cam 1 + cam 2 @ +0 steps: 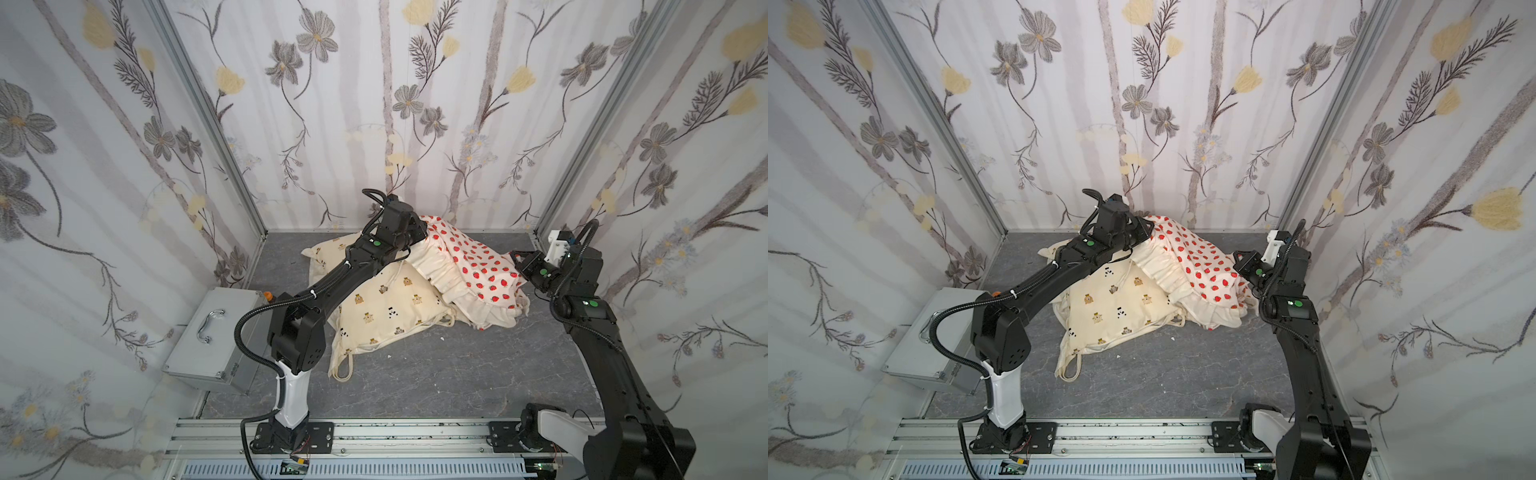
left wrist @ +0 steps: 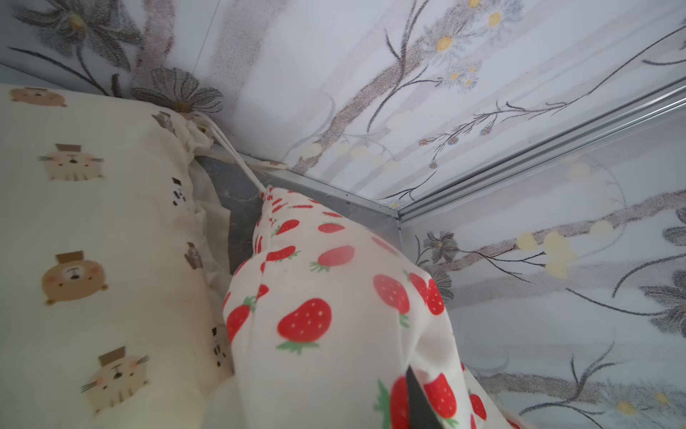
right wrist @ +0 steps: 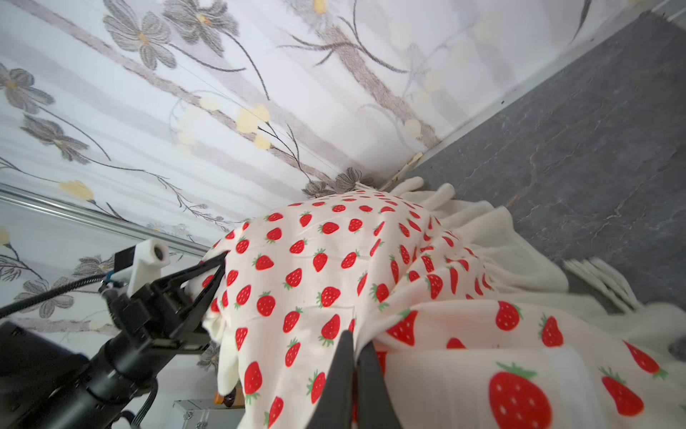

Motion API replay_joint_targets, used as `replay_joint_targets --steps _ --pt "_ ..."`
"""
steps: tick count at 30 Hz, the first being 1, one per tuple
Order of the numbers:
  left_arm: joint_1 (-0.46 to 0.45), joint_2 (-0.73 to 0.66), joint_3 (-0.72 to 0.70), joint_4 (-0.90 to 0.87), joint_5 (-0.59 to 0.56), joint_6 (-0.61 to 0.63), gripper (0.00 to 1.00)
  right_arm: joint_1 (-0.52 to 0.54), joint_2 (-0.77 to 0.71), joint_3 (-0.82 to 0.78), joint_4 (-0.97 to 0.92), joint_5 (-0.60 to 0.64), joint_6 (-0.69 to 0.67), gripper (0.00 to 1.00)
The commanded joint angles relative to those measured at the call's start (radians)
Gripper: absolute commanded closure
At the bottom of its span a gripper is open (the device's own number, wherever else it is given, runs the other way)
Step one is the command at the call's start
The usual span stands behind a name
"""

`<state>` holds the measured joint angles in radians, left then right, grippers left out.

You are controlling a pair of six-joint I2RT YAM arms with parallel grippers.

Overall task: Zip up pillowcases
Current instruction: Pick up the pillowcase from the pillowcase, then place the pillowcase on the pillowcase, then adjust the pillowcase on the pillowcase.

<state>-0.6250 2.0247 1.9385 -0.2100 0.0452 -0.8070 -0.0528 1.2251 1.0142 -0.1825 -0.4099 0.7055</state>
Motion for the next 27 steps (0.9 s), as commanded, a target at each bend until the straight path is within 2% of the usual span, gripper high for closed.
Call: replay_joint_targets --steps 1,4,6,7,9,12,16,20,22,25,27 --pt "0.017 0.104 0.134 -0.172 0.002 0.008 0.69 0.072 -0.052 0.005 -0.196 0.121 -0.003 1.00" --pt "0.033 0.193 0.219 -0.211 -0.021 0.037 0.64 0.221 -0.033 -0.053 -0.139 0.168 0.084 1.00" --pt "0.057 0.231 0.227 -0.172 0.028 0.050 0.52 0.294 0.013 -0.085 -0.076 0.209 0.132 1.00" --pt "0.074 0.243 0.230 -0.172 0.055 0.047 0.51 0.313 0.038 -0.096 -0.035 0.214 0.147 0.94" --pt "0.103 0.226 0.207 -0.184 0.081 0.048 0.45 0.334 0.083 -0.106 0.036 0.190 0.160 0.77" --pt "0.135 0.105 0.073 -0.165 0.046 0.092 0.28 0.342 0.116 -0.100 0.075 0.107 0.147 0.65" --pt "0.164 -0.052 -0.091 -0.190 0.013 0.139 0.17 0.283 0.052 -0.143 0.039 0.125 0.114 0.41" --pt "0.154 -0.200 -0.276 -0.200 0.027 0.147 0.14 0.141 -0.050 -0.233 0.004 0.064 0.097 0.32" --pt "0.114 -0.294 -0.405 -0.158 0.054 0.152 0.14 0.094 -0.115 -0.259 -0.051 0.097 0.056 0.26" --pt "0.028 -0.393 -0.529 -0.185 0.056 0.173 0.14 0.031 -0.190 -0.331 -0.100 0.127 0.031 0.13" --pt "-0.039 -0.448 -0.609 -0.157 0.093 0.172 0.15 -0.031 -0.220 -0.384 -0.131 0.136 0.032 0.09"
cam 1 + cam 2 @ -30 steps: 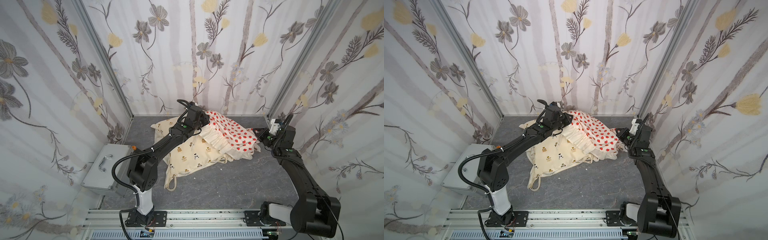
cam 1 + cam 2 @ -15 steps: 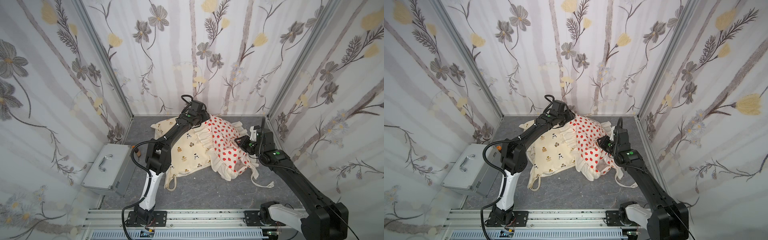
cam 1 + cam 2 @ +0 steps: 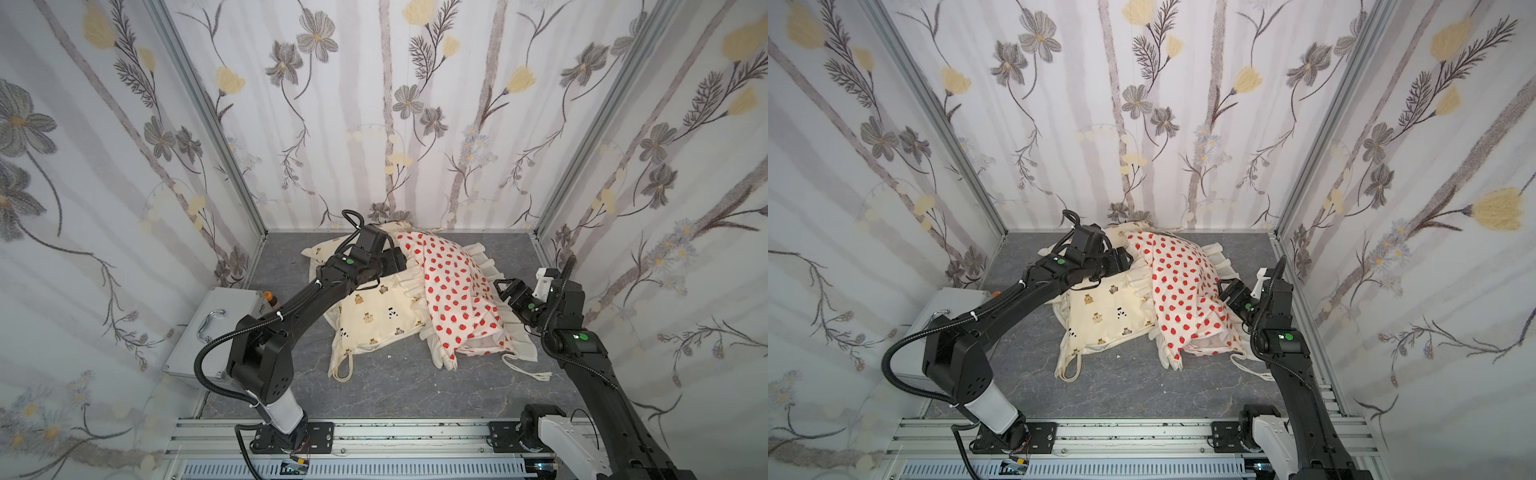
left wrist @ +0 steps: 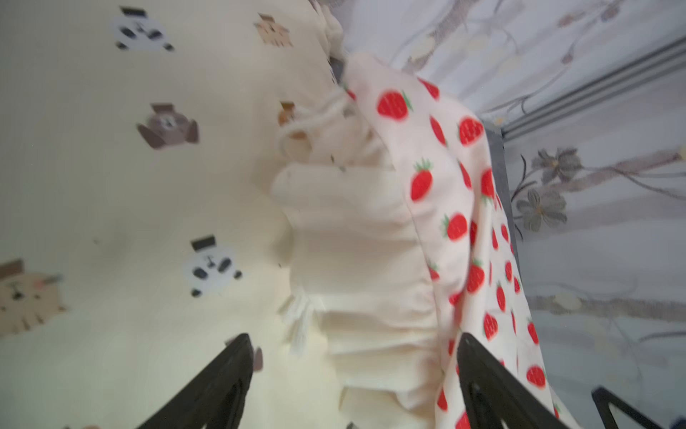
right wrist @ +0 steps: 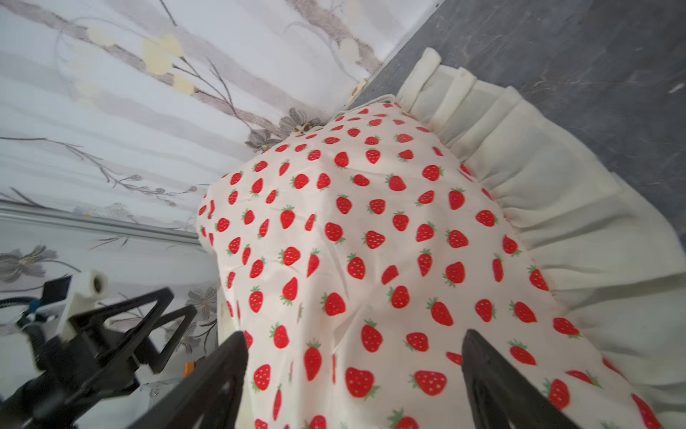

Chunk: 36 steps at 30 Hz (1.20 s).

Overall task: Zip up pillowcases
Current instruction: Adjust the pillowcase on the pillowcase.

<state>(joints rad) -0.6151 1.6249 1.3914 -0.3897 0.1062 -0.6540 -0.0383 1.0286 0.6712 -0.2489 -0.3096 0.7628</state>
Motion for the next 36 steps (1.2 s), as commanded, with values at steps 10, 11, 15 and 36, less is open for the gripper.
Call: replay_joint_targets --steps 10,11,15,36 --pt "-0.365 -0.186 -0.338 0.220 0.128 -0.013 0.27 -0.155 0.019 -0.277 0.079 -0.034 0.023 0.03" --pt "-0.390 -0.174 -0.348 0.237 0.129 -0.013 0.29 -0.157 0.036 -0.289 0.091 -0.037 0.023 0.03" --pt "-0.473 -0.123 -0.379 0.286 0.103 0.013 0.31 -0.168 0.081 -0.328 0.141 -0.063 0.017 0.05" --pt "-0.538 0.156 -0.506 0.804 -0.074 -0.111 0.67 -0.218 0.192 -0.403 0.376 -0.185 0.008 0.63"
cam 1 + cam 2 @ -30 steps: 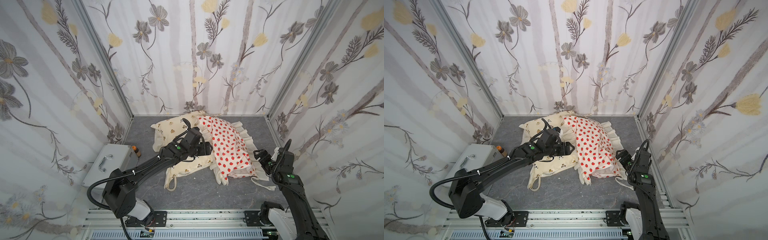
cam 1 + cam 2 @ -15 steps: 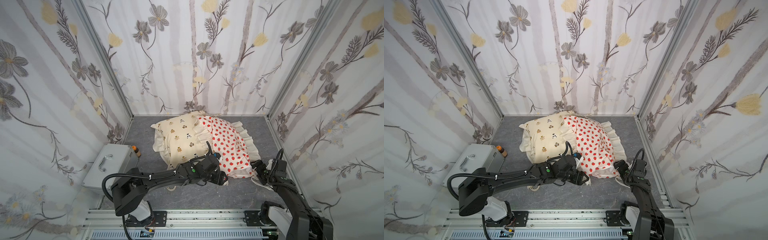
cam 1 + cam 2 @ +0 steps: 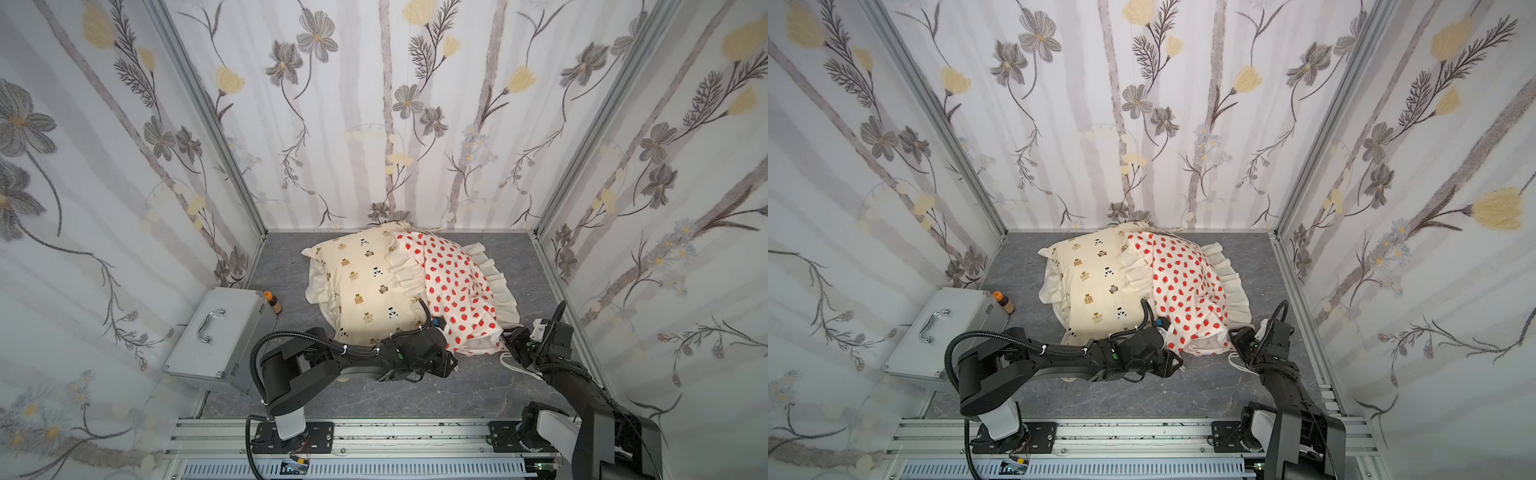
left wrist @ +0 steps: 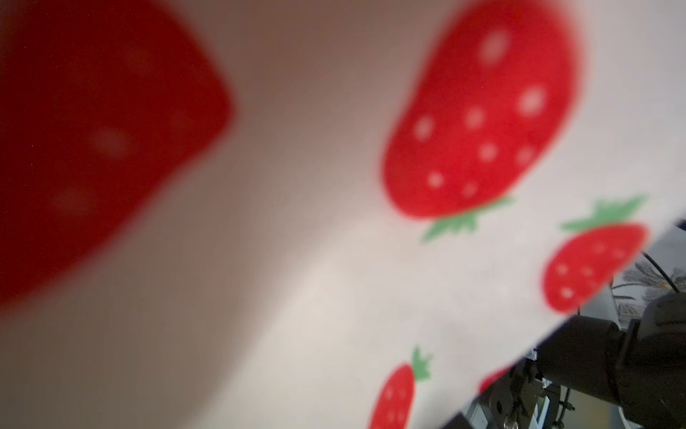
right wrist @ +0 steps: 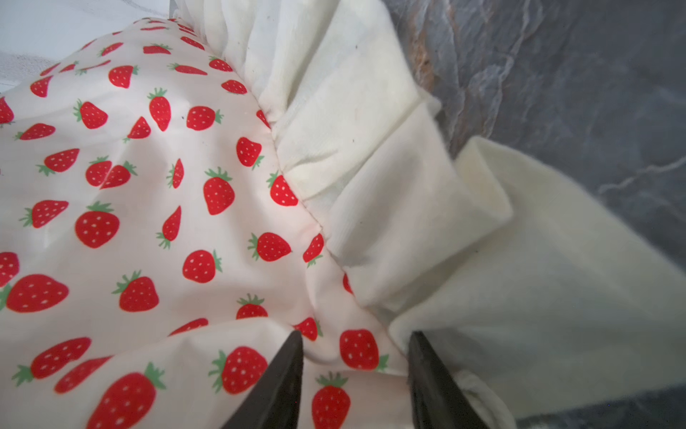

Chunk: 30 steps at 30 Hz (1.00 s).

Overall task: Zip up pillowcases
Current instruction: Adjust the pillowcase on the pillowcase.

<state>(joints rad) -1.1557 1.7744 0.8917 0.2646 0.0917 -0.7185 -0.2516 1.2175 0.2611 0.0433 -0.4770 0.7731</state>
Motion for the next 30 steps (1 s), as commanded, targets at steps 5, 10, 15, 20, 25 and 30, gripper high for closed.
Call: replay_joint_targets --steps 5,10,15,20,25,30 --pt "0.002 -0.038 -0.044 0.171 -0.078 -0.042 0.87 -0.021 -0.004 0.021 0.118 0.008 -0.014 0.86" --pt "0.025 -0.130 -0.090 0.132 -0.011 -0.026 0.97 -0.051 0.000 0.057 0.136 0.011 -0.032 0.98" --pt "0.055 -0.235 -0.104 -0.012 0.128 -0.001 1.00 -0.063 0.011 0.089 0.076 0.059 -0.043 0.98" --pt "0.099 -0.325 -0.101 -0.154 0.216 0.025 1.00 -0.053 0.013 0.098 -0.037 0.071 -0.092 0.71" --pt "0.141 -0.376 -0.101 -0.194 0.281 0.035 1.00 -0.012 -0.017 0.093 -0.167 0.118 -0.121 0.50" --pt "0.151 -0.383 -0.090 -0.240 0.321 0.057 0.99 0.067 -0.054 0.052 -0.196 0.124 -0.061 0.37"
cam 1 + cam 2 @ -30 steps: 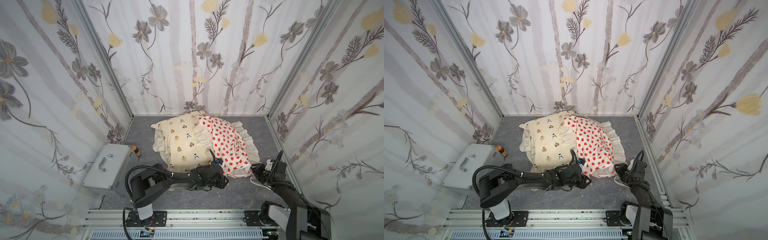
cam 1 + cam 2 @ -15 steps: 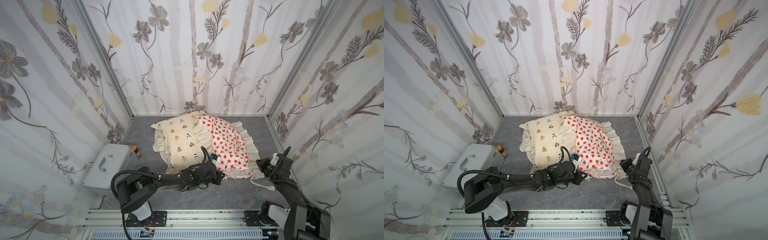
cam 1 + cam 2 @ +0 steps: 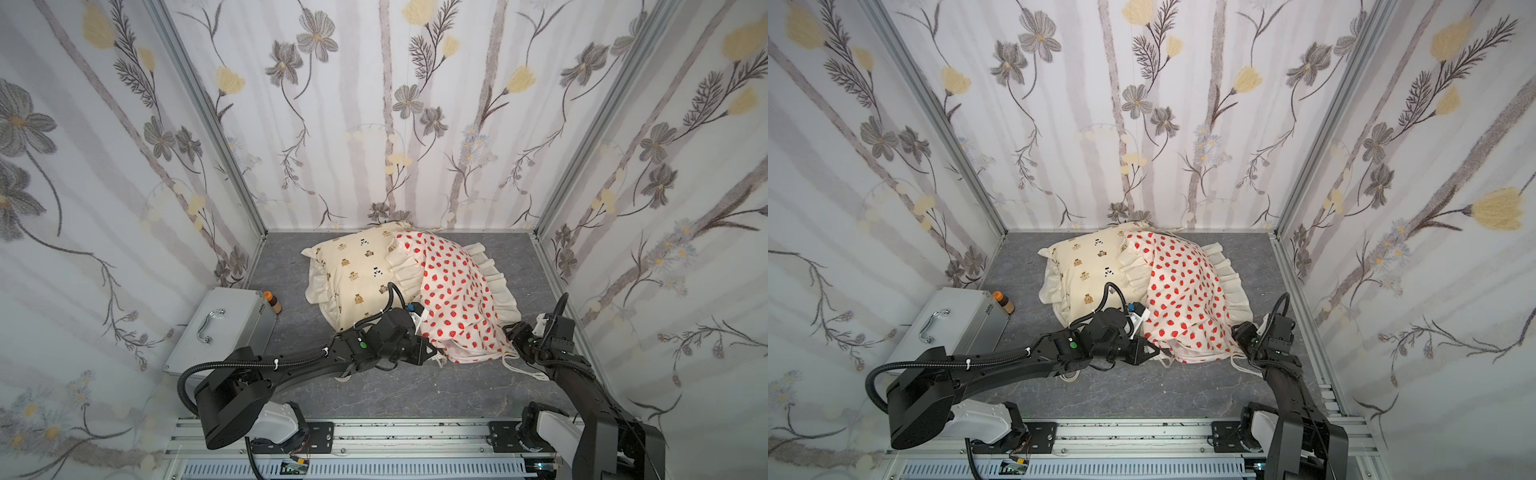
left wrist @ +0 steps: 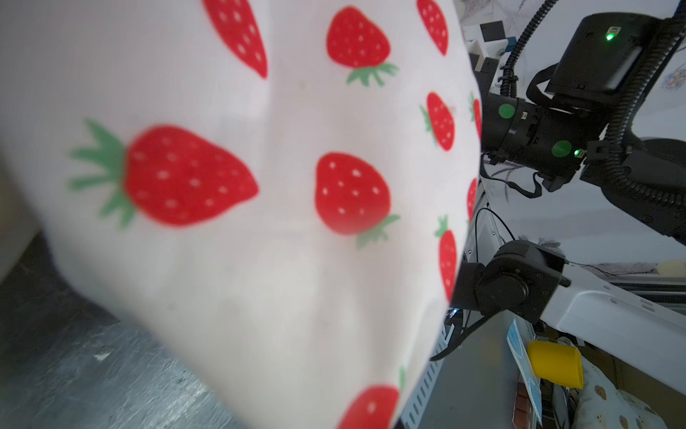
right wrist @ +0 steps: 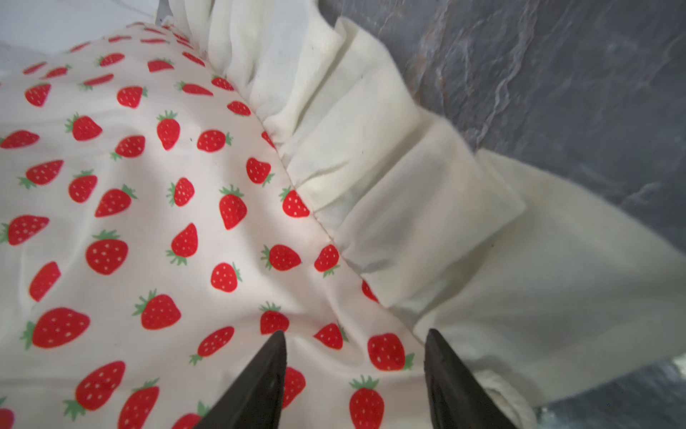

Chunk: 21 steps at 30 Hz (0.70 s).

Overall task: Zip up pillowcases
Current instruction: Adjust the pillowcase on the pillowcase.

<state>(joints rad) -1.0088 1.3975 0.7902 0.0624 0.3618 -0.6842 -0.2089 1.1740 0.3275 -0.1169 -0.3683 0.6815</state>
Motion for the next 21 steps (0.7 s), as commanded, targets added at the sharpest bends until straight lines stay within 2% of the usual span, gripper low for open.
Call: replay_joint_targets --steps 1,4,6,9,16,19,21 --pt "0.004 -0.005 0.016 -0.047 0.061 0.027 0.99 0.038 -0.013 -0.019 -0.039 0.022 0.037 0.34" --pt "0.007 -0.005 0.019 -0.070 0.086 0.040 0.96 0.068 -0.009 -0.034 -0.030 0.056 0.050 0.30" --pt "0.010 -0.006 0.029 -0.107 0.107 0.062 0.93 0.076 0.006 -0.051 0.019 0.036 0.066 0.31" --pt "0.020 -0.003 0.059 -0.195 0.133 0.111 0.90 0.085 0.043 -0.046 0.064 0.041 0.068 0.45" --pt "0.033 -0.031 0.069 -0.283 0.134 0.149 0.89 0.065 0.106 0.006 0.116 0.113 0.029 0.90" --pt "0.040 -0.045 0.079 -0.321 0.137 0.166 0.88 0.040 0.128 0.037 0.121 0.121 0.007 1.00" --pt "0.044 -0.054 0.083 -0.325 0.149 0.166 0.85 0.020 0.131 0.057 0.116 0.118 -0.008 1.00"
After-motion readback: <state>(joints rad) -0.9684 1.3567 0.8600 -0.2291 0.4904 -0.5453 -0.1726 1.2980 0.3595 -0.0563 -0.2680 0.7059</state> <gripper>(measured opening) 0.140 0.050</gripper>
